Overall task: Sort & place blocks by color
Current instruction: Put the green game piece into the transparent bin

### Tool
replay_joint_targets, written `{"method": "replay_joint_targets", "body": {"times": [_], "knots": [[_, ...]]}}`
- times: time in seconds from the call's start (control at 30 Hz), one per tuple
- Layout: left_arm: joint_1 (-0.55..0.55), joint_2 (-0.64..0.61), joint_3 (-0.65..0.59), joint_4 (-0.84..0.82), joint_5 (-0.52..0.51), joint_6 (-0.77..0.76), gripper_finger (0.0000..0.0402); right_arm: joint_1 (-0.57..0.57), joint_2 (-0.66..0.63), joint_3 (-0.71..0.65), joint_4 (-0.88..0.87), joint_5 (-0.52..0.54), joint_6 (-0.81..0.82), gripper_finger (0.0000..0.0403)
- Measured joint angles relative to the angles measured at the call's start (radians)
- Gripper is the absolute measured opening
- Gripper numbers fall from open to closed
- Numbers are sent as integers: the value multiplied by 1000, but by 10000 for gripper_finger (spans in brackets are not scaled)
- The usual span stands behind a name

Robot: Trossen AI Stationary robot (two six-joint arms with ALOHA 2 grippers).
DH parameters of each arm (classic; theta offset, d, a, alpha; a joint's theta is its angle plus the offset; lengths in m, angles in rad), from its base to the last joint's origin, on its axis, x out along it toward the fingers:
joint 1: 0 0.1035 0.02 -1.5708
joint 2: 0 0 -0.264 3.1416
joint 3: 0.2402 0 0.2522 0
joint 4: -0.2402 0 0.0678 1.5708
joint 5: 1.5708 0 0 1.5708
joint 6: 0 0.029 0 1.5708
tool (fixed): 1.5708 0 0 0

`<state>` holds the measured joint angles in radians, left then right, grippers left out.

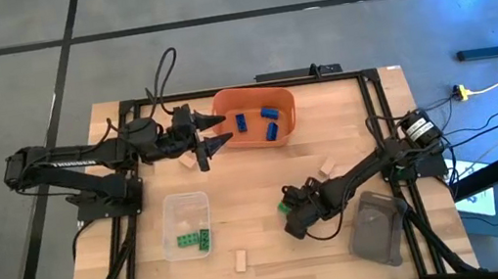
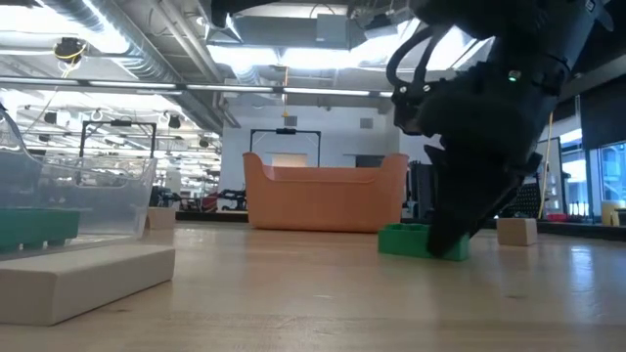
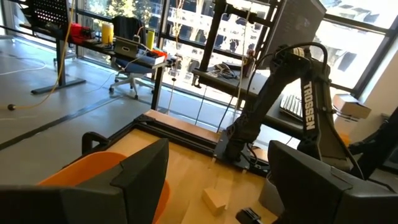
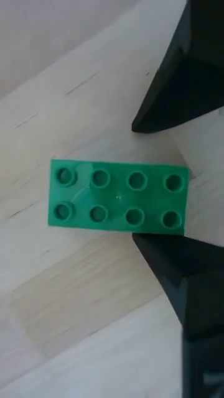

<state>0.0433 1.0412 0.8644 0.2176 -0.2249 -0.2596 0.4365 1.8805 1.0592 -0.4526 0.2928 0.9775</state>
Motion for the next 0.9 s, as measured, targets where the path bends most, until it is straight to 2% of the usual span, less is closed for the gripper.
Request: {"method": "replay_joint_targets", "body": {"times": [0.07,0.2,0.3,0.4,0.47,0.53,0.7,0.8,0.9], "knots": [[0,0,0,0,0,0,267,0,1,0,-10,0,-11,235],[0,0,0,0,1,0,267,-1,0,2,-37,-19,-52,140],[0,0,0,0,1,0,267,-3,-15,3,-108,-79,-115,141],[0,0,0,0,11,0,267,7,-58,-2,-303,-130,-119,141],[0,0,0,0,26,0,267,8,-91,-9,-418,-123,-123,141],[0,0,0,0,41,0,267,9,-150,-27,-448,-81,-116,141],[0,0,0,1,117,0,267,7,-374,-181,-335,-53,2,141],[-1,0,0,1,155,-1,267,4,-531,-291,-165,11,69,141],[-7,0,0,0,170,-1,267,-15,-666,-382,46,48,68,141]]}}
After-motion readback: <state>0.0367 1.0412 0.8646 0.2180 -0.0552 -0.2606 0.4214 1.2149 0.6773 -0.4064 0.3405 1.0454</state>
